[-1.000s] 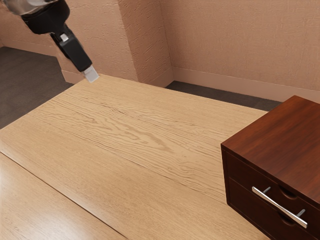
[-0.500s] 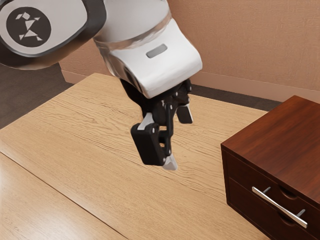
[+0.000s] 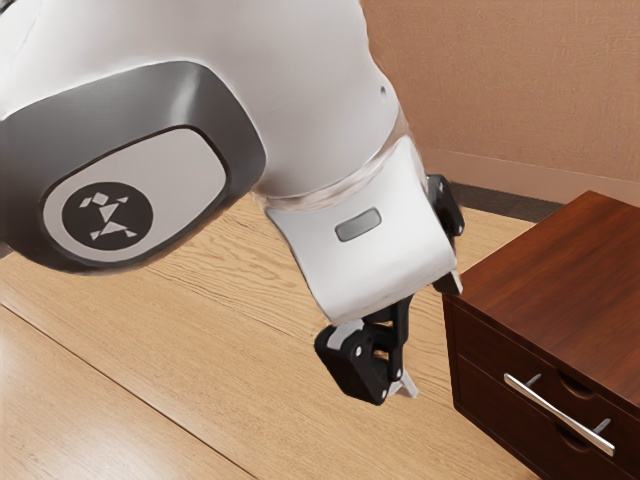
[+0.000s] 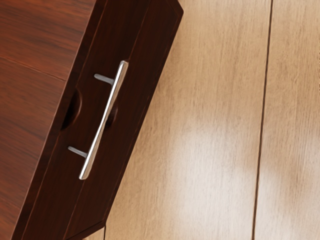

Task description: Pull the drawer handle with one arm to open the drawer

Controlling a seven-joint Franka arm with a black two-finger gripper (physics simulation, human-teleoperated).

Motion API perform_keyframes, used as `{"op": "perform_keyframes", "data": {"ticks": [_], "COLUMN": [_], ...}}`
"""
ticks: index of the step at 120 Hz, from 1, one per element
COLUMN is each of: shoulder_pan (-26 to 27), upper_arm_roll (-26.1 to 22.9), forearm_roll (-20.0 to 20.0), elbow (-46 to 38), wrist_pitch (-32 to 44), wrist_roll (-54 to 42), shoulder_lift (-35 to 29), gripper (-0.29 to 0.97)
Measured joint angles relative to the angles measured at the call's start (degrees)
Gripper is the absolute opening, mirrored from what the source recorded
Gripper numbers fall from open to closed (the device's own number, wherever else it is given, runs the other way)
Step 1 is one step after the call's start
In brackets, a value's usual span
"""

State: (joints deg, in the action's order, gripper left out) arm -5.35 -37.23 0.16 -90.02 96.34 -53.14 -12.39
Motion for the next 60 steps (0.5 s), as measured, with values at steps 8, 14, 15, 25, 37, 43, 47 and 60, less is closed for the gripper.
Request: {"op": "perform_keyframes", "data": {"ticks": [8, 14, 15, 25, 37, 43, 47, 60], "shoulder_pan": [-0.02, -0.05, -0.06, -0.07, -0.07, -0.07, -0.07, -0.11], "upper_arm_roll": [0.11, 0.22, 0.24, 0.29, 0.31, 0.31, 0.33, 1.80], "forearm_roll": [-1.12, -2.08, -2.21, -3.58, -4.99, -5.37, -5.54, -5.89], "elbow": [-3.09, -5.65, -5.95, -8.17, -9.75, -10.80, -11.26, -11.73], "wrist_pitch": [3.20, 5.49, 5.83, 8.65, 11.57, 13.16, 14.09, 14.85], "wrist_roll": [-1.64, -2.86, -3.06, -5.07, -7.47, -8.84, -9.87, -13.01], "shoulder_lift": [-0.55, -0.79, -0.81, -0.93, -0.95, -0.94, -0.90, -0.81], "gripper": [0.59, 0.57, 0.57, 0.54, 0.50, 0.48, 0.47, 0.49]}}
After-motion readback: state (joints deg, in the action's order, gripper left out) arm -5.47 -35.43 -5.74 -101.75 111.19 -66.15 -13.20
